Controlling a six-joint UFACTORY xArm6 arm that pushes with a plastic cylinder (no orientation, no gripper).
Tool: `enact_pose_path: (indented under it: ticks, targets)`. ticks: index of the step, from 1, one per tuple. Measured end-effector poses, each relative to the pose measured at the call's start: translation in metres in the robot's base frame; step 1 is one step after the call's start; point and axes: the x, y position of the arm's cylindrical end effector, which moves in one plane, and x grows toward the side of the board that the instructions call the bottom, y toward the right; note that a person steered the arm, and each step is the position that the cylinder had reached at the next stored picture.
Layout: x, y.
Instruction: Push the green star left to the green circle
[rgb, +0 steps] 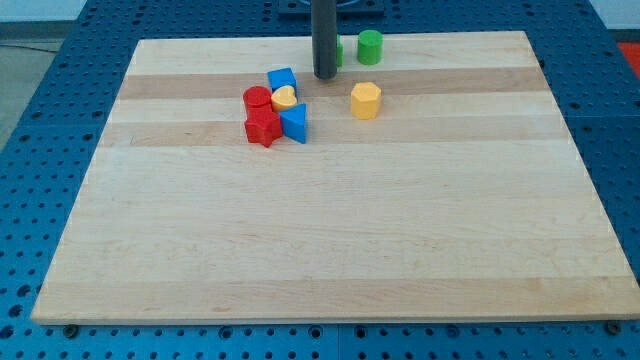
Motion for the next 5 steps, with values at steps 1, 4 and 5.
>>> enact_pose_path:
  ticks: [1,4,5]
  targets:
    - [-0.006,0.0]
    - [0.006,0.0]
    - [0.023,0.0]
